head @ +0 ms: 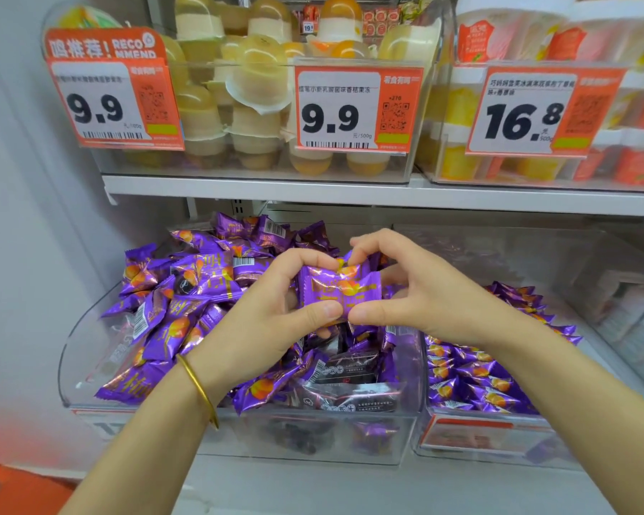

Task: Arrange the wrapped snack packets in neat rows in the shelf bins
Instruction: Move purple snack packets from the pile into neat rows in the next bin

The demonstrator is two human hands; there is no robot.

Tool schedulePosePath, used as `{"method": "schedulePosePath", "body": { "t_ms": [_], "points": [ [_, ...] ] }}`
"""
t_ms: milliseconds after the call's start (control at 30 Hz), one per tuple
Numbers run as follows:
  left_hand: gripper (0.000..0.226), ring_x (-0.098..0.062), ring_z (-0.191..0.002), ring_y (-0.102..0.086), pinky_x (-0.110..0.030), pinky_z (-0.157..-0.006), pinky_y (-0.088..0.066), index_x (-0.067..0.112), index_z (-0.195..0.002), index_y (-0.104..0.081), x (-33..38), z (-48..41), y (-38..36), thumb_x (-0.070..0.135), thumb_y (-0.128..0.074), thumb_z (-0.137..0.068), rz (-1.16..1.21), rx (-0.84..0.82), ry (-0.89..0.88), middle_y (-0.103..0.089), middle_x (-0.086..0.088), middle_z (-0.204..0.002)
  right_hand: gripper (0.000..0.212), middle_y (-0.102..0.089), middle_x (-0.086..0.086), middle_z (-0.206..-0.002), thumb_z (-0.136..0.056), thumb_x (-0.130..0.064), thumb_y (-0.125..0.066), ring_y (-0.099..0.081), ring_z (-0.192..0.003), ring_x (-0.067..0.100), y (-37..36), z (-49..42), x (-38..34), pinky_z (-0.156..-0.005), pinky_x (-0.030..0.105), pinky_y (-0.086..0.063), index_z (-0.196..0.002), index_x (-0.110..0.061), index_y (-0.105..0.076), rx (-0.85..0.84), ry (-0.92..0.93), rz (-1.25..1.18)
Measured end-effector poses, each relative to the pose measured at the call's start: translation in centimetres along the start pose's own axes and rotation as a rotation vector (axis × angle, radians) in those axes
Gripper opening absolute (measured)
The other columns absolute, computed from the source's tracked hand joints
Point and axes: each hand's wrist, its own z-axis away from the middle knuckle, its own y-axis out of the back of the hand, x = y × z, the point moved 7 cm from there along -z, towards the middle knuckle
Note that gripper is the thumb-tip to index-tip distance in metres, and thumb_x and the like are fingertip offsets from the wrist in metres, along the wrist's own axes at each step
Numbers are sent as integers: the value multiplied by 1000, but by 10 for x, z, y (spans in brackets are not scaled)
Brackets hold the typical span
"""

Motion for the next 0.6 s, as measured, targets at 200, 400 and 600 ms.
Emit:
{"method": "schedulePosePath", "body": {
  "t_ms": [200,400,600],
  "points": [
    [48,-13,-73,-64,-21,-63,-51,26,-114,-38,5,-3,-14,24,-71,-79,-92,2,-40,-62,1,-112,39,-58,2,-122,-69,1,-77,-67,-98,30,6,9,8,-80,43,-57,-94,-18,-53,-45,-93,-298],
    [58,-26,-70,-58,-36,-64,-52,34,-108,-47,6,-30,-52,43,-76,-59,-208,55,-75,-61,-5,-108,39,-62,-2,-115,-64,6,-77,-69,-90,22,52,41,21,-71,33,-57,-87,-12,-51,116,-94,-289],
    [64,3,-116,-47,-22,-93,-46,24,-137,-35,11,-74,-144,18,-69,-83,-373,-33,-140,-43,9,-129,42,-60,-9,-103,-55,-1,-84,-67,-87,27,143,100,63,-71,42,-55,-78,-17,-53,375,-182,-115]
  ]
}}
